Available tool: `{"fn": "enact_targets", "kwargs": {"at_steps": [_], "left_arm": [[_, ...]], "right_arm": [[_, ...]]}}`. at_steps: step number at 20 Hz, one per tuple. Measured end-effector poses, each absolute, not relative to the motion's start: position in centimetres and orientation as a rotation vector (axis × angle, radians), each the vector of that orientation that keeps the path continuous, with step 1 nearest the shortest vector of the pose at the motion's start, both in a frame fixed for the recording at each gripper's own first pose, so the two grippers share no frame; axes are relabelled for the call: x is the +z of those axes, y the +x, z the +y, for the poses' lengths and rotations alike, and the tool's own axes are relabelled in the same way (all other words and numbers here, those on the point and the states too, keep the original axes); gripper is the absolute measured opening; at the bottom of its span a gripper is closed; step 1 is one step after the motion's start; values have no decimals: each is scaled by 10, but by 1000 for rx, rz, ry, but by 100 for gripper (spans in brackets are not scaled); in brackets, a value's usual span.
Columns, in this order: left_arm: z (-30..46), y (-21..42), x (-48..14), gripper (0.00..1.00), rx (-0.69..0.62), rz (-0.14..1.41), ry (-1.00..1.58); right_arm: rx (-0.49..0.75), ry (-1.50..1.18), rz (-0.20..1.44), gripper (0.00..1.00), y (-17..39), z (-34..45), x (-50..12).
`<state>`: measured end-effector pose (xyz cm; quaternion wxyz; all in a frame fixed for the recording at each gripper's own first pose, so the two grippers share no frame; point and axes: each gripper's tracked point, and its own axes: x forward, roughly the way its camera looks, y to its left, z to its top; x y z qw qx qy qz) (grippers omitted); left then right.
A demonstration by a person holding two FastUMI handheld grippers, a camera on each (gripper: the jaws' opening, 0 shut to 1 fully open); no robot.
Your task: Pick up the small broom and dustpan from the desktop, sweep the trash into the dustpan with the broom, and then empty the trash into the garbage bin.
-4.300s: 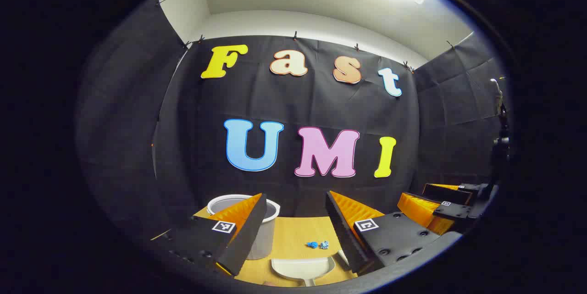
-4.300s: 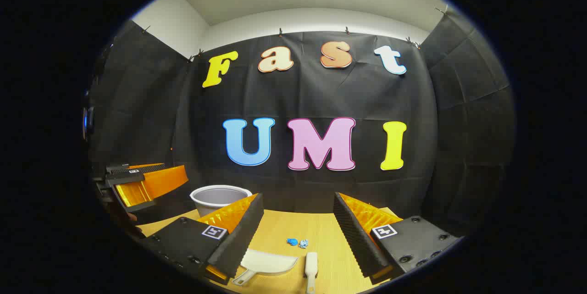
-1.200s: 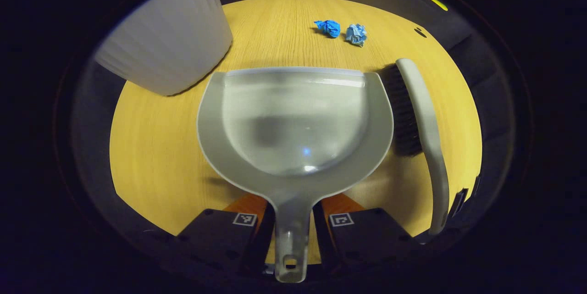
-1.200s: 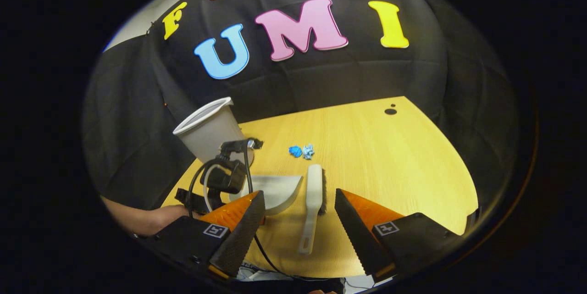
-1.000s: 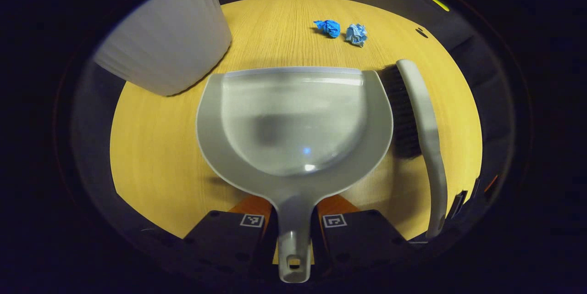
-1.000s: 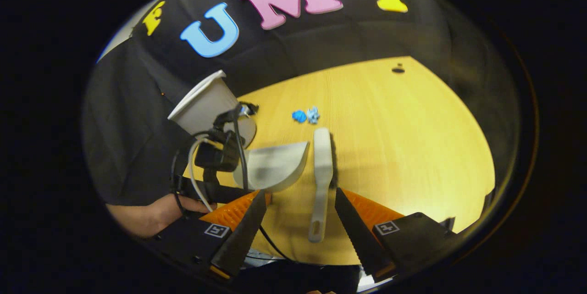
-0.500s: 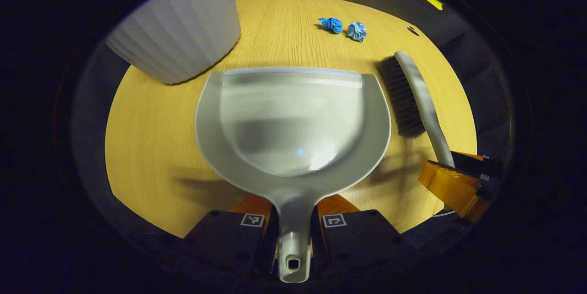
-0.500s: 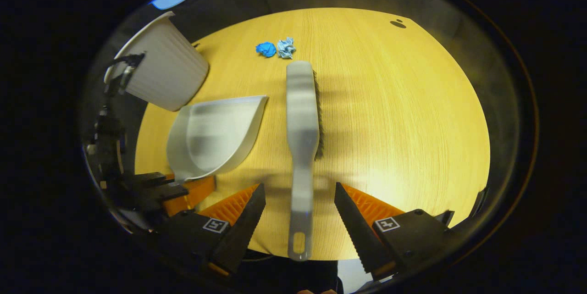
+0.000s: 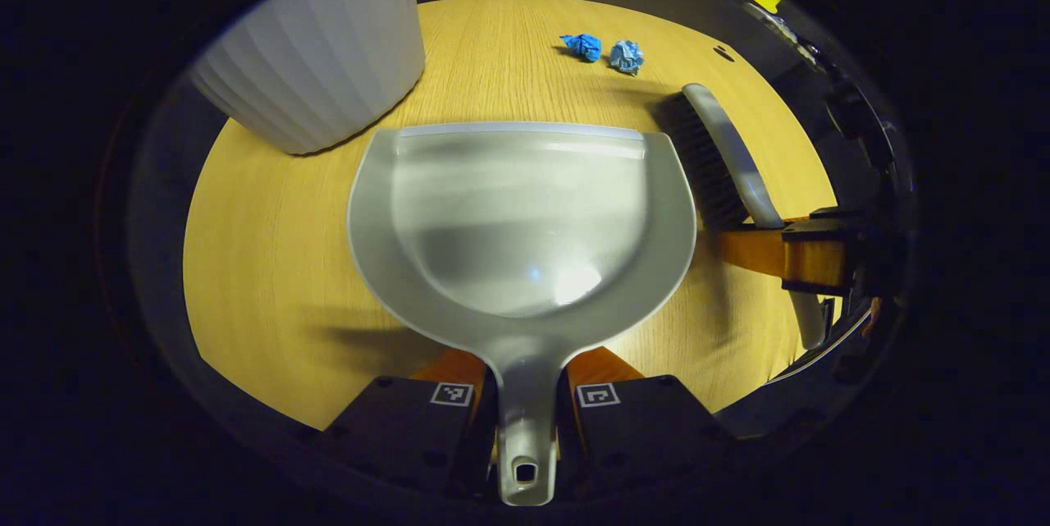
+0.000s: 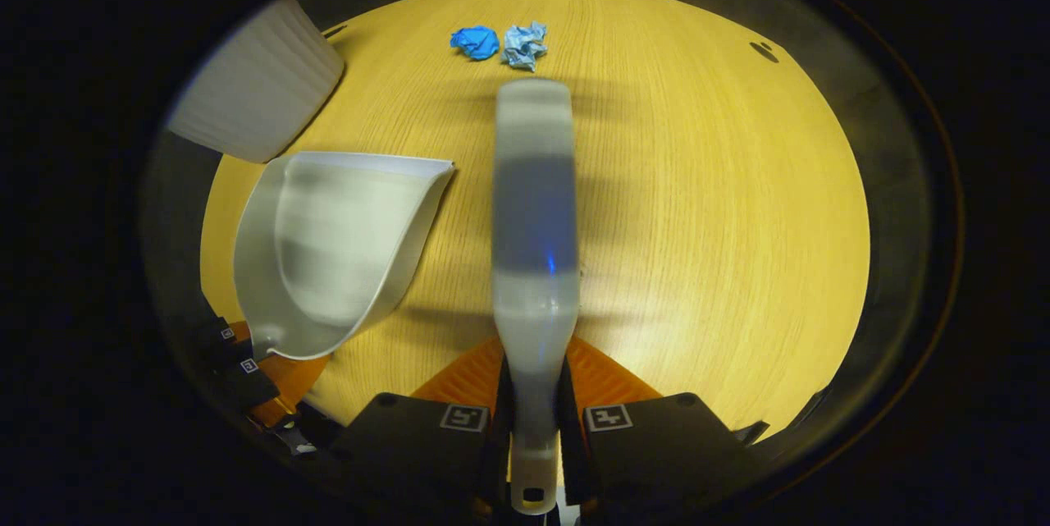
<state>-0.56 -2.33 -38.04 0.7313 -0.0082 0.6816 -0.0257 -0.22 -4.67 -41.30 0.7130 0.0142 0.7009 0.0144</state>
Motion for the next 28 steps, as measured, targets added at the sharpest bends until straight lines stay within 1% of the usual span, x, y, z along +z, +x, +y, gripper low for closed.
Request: {"fn": "enact_targets", "kwargs": {"at_steps": [4,6,9,10,12,13,16,19,20,21,22,23,24,25,28], "left_arm": [[-20,-8,-379,29,-79,1518,8],[-13,-8,-377,29,-127,1533,57],[4,-3,-374,31,-192,1556,161],[8,0,-373,29,-208,1569,178],[14,12,-373,30,-240,1595,221],[19,16,-371,30,-256,1603,258],[28,33,-371,29,-287,1627,331],[28,46,-373,29,-298,1637,358],[27,50,-373,29,-304,1634,367],[27,49,-371,29,-305,1635,371],[26,49,-371,29,-305,1632,372],[24,50,-372,30,-317,1620,368],[22,51,-373,30,-332,1612,364],[23,50,-375,30,-349,1600,367],[25,57,-373,29,-412,1542,391]], "right_arm": [[94,-76,1506,29,29,-64,-410],[102,-135,1491,29,54,-84,-408],[95,-259,1460,29,102,-118,-403],[87,-267,1451,29,120,-125,-404],[72,-281,1428,29,161,-137,-410],[76,-331,1414,29,182,-145,-411],[159,-503,1389,29,238,-157,-415],[225,-527,1385,29,269,-145,-426],[255,-576,1373,28,273,-142,-429],[306,-623,1365,34,274,-136,-431],[366,-651,1370,28,267,-125,-434],[424,-693,1377,28,256,-116,-439],[478,-744,1334,22,255,-108,-442],[532,-745,1349,28,243,-96,-441],[724,-787,1414,29,199,-64,-424]]}}
